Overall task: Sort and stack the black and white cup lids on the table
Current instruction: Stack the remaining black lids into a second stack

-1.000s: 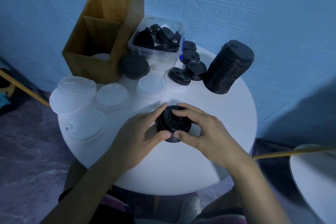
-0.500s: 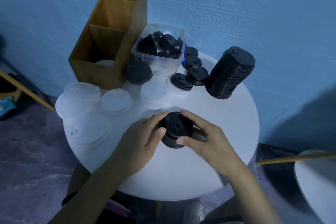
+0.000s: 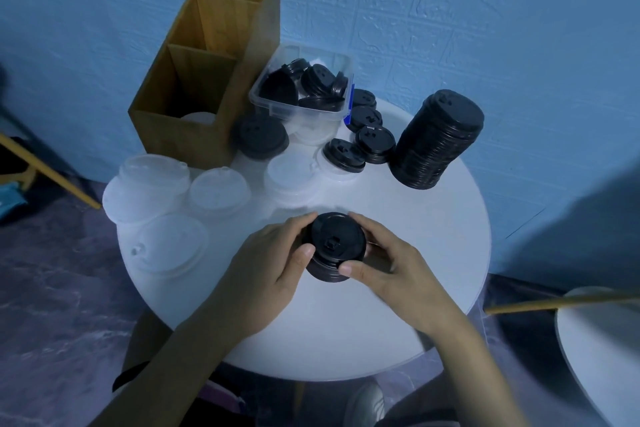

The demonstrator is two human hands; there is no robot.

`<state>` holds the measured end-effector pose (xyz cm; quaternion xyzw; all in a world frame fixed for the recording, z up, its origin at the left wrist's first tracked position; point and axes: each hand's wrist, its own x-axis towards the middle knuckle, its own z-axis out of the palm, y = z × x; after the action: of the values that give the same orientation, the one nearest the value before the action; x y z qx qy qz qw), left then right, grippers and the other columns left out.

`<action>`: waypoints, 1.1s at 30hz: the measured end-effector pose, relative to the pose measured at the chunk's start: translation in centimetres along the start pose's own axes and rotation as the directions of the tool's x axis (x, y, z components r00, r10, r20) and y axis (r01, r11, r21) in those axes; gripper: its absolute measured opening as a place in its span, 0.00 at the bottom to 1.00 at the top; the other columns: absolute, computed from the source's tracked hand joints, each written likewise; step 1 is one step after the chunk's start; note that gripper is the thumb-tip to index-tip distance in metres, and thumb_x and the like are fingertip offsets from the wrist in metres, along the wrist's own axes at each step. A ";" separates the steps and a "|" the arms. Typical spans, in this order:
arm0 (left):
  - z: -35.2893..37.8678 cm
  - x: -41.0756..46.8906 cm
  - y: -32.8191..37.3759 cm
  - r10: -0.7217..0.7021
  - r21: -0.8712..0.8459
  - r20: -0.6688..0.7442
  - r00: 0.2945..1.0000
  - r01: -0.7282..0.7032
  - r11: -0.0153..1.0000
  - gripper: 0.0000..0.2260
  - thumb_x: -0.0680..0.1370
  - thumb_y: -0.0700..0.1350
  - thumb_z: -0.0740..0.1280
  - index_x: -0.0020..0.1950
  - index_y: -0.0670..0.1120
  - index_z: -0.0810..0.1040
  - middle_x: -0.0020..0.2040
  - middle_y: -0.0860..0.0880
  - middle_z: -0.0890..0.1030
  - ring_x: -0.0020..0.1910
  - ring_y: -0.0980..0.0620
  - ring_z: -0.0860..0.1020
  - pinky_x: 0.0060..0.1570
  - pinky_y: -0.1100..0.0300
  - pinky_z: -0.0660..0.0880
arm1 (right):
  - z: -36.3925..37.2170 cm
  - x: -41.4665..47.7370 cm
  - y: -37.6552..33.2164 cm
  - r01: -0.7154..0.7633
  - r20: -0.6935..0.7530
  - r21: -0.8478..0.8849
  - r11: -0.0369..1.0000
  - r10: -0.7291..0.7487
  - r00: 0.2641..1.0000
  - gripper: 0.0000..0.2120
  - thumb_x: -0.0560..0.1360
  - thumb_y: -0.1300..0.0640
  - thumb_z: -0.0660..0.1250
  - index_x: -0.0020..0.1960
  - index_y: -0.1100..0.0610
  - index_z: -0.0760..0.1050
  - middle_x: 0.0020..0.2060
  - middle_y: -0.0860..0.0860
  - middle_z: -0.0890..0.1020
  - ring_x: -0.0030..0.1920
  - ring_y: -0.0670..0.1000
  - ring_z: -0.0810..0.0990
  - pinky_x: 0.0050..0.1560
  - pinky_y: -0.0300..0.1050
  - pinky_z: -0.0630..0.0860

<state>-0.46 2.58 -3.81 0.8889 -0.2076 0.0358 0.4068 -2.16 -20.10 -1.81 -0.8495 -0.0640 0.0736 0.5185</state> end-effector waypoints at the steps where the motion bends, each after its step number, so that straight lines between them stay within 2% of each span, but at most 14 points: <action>1: -0.1 0.0 0.1 0.000 -0.002 0.011 1.000 0.000 1.000 0.21 0.82 0.59 0.54 0.75 0.60 0.65 0.58 0.61 0.80 0.58 0.60 0.76 0.58 0.59 0.73 | 0.0 0.1 0.0 0.006 0.004 -0.002 1.000 -0.006 1.000 0.30 0.71 0.43 0.75 0.71 0.34 0.70 0.63 0.41 0.82 0.66 0.48 0.78 0.69 0.57 0.73; 3: -0.2 0.0 0.3 -0.003 -0.004 0.019 1.000 0.003 1.000 0.22 0.81 0.60 0.55 0.75 0.63 0.63 0.58 0.63 0.79 0.58 0.63 0.75 0.57 0.71 0.69 | 0.0 0.1 -0.1 0.024 0.009 -0.009 1.000 -0.023 1.000 0.28 0.72 0.43 0.74 0.70 0.33 0.70 0.62 0.41 0.82 0.65 0.49 0.79 0.69 0.57 0.74; 4: -0.2 0.0 0.4 -0.008 -0.008 0.017 1.000 0.008 1.000 0.23 0.81 0.61 0.56 0.76 0.63 0.64 0.58 0.63 0.79 0.58 0.63 0.75 0.56 0.73 0.68 | 0.0 0.1 -0.1 0.032 0.011 -0.012 0.999 -0.032 0.999 0.27 0.73 0.43 0.74 0.69 0.32 0.70 0.62 0.41 0.82 0.65 0.48 0.79 0.68 0.57 0.74; 9: -0.3 0.2 0.3 -0.003 -0.023 0.036 0.999 0.004 1.000 0.22 0.79 0.61 0.57 0.73 0.68 0.61 0.61 0.65 0.77 0.59 0.63 0.74 0.57 0.70 0.69 | 0.1 0.2 0.4 0.012 -0.003 -0.006 1.000 -0.012 1.000 0.31 0.70 0.39 0.74 0.70 0.27 0.68 0.62 0.40 0.82 0.66 0.46 0.78 0.70 0.54 0.73; 13: -0.1 0.2 -0.1 -0.015 0.009 0.022 1.000 0.015 1.000 0.26 0.79 0.61 0.57 0.77 0.59 0.67 0.61 0.64 0.79 0.61 0.65 0.73 0.56 0.76 0.65 | 0.1 0.6 1.1 0.020 0.002 -0.006 1.000 -0.020 1.000 0.34 0.69 0.38 0.74 0.73 0.33 0.68 0.64 0.41 0.81 0.66 0.47 0.78 0.69 0.55 0.73; 18: 0.0 0.4 -0.5 -0.016 0.034 -0.004 1.000 0.016 0.999 0.26 0.76 0.63 0.60 0.74 0.64 0.64 0.54 0.78 0.72 0.57 0.75 0.69 0.54 0.76 0.64 | -0.1 1.4 1.0 0.023 0.035 -0.011 1.000 -0.022 0.999 0.35 0.69 0.39 0.75 0.74 0.32 0.67 0.63 0.44 0.81 0.64 0.46 0.80 0.68 0.52 0.75; 20: -0.1 0.6 -0.6 -0.021 0.065 -0.013 1.000 0.021 0.998 0.29 0.75 0.64 0.61 0.76 0.61 0.65 0.55 0.75 0.72 0.56 0.71 0.70 0.54 0.74 0.65 | -0.7 2.0 0.8 0.024 0.092 0.030 0.999 -0.026 0.995 0.32 0.73 0.46 0.76 0.74 0.36 0.69 0.63 0.44 0.81 0.61 0.45 0.81 0.67 0.46 0.76; 22: -0.3 0.7 -0.7 -0.028 0.081 -0.027 0.999 0.030 0.996 0.30 0.75 0.64 0.62 0.76 0.59 0.67 0.58 0.70 0.74 0.58 0.67 0.71 0.56 0.73 0.66 | -1.6 2.8 0.2 0.012 0.151 0.129 0.992 -0.031 0.988 0.27 0.76 0.53 0.74 0.74 0.46 0.72 0.63 0.45 0.83 0.59 0.43 0.82 0.62 0.40 0.77; 24: -0.4 0.7 -0.8 -0.022 0.085 -0.031 0.999 0.025 0.996 0.29 0.76 0.63 0.63 0.77 0.59 0.66 0.62 0.67 0.76 0.59 0.67 0.72 0.58 0.73 0.65 | -2.2 4.1 -0.2 0.004 0.039 0.226 0.974 -0.013 0.999 0.22 0.75 0.51 0.72 0.68 0.48 0.77 0.62 0.48 0.84 0.54 0.44 0.83 0.56 0.43 0.80; 25: -0.5 0.6 -0.8 -0.022 0.087 -0.029 0.999 0.025 0.996 0.29 0.77 0.62 0.64 0.77 0.59 0.66 0.62 0.66 0.76 0.60 0.68 0.71 0.58 0.75 0.64 | -2.3 4.9 -0.3 0.026 -0.088 0.192 0.981 -0.009 0.996 0.18 0.76 0.49 0.72 0.66 0.47 0.79 0.59 0.49 0.84 0.49 0.46 0.83 0.53 0.47 0.81; 27: -0.4 0.5 -0.6 -0.022 0.090 -0.035 0.999 0.025 0.996 0.29 0.78 0.61 0.65 0.78 0.59 0.66 0.63 0.66 0.76 0.61 0.68 0.70 0.59 0.76 0.62 | -2.4 6.9 -0.1 0.082 -0.291 -0.067 0.994 -0.098 0.952 0.16 0.79 0.47 0.71 0.66 0.43 0.79 0.58 0.44 0.82 0.46 0.47 0.82 0.54 0.49 0.80; 29: -0.4 0.6 -0.5 -0.025 0.085 -0.045 0.999 0.028 0.996 0.29 0.76 0.63 0.65 0.76 0.59 0.66 0.62 0.67 0.75 0.60 0.68 0.70 0.59 0.74 0.63 | -2.0 8.9 -0.2 0.107 -0.278 -0.289 0.951 -0.190 0.942 0.22 0.79 0.42 0.68 0.73 0.41 0.73 0.65 0.41 0.75 0.47 0.44 0.80 0.57 0.47 0.79; 31: -0.4 0.6 -0.4 -0.038 0.076 -0.052 0.998 0.042 0.996 0.29 0.76 0.62 0.67 0.75 0.60 0.67 0.60 0.69 0.73 0.59 0.69 0.69 0.58 0.75 0.63 | -1.5 10.5 -0.7 0.074 -0.215 -0.437 0.896 -0.184 0.959 0.29 0.79 0.37 0.65 0.78 0.43 0.66 0.71 0.45 0.69 0.47 0.45 0.80 0.59 0.49 0.77; 33: -0.4 0.5 -0.5 -0.040 0.071 -0.066 0.997 0.045 0.996 0.29 0.75 0.62 0.67 0.75 0.59 0.68 0.61 0.68 0.74 0.61 0.66 0.71 0.58 0.76 0.63 | -1.0 11.2 -0.7 0.022 -0.210 -0.531 0.847 -0.157 0.965 0.30 0.80 0.36 0.64 0.78 0.46 0.67 0.75 0.50 0.67 0.55 0.53 0.81 0.63 0.52 0.76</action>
<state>0.29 2.98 -3.81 0.9056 -0.1740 0.0630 0.3816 8.97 -18.60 -1.38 -0.9570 -0.0570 -0.0766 0.2738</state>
